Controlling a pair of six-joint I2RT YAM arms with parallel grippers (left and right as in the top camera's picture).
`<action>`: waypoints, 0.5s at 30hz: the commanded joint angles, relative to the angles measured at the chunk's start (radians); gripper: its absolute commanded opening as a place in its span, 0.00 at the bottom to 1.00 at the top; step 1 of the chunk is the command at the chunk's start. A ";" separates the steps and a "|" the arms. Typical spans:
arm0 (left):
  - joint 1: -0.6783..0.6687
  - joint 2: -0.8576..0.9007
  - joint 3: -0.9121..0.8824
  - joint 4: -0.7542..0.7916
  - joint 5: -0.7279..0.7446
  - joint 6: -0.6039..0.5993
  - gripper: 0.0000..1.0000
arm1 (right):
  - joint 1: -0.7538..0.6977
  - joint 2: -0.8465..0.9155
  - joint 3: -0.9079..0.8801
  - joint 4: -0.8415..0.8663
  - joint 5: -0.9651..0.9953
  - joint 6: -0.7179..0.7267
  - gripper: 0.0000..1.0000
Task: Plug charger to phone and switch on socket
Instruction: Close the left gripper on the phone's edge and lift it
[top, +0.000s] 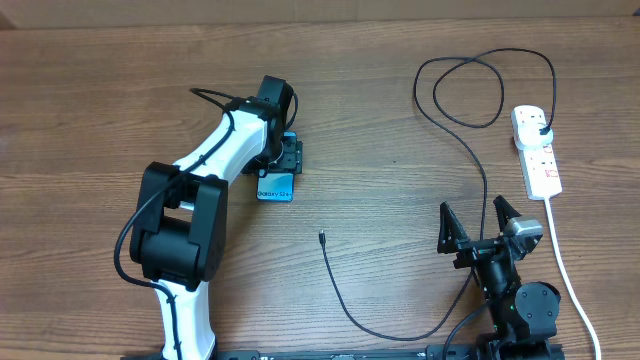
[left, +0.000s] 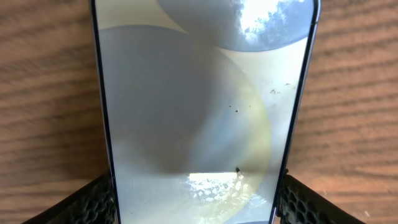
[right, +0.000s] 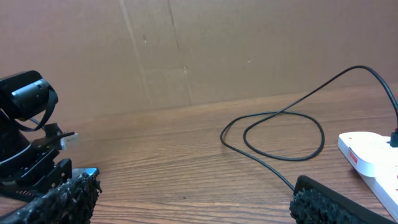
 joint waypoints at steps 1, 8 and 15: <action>0.019 -0.011 0.038 -0.034 0.139 -0.006 0.69 | 0.003 -0.007 -0.011 0.005 0.002 -0.008 1.00; 0.049 -0.047 0.165 -0.190 0.213 0.003 0.70 | 0.003 -0.007 -0.011 0.013 0.001 -0.008 1.00; 0.099 -0.050 0.186 -0.222 0.544 0.140 0.71 | 0.003 -0.007 -0.003 0.023 -0.089 0.095 1.00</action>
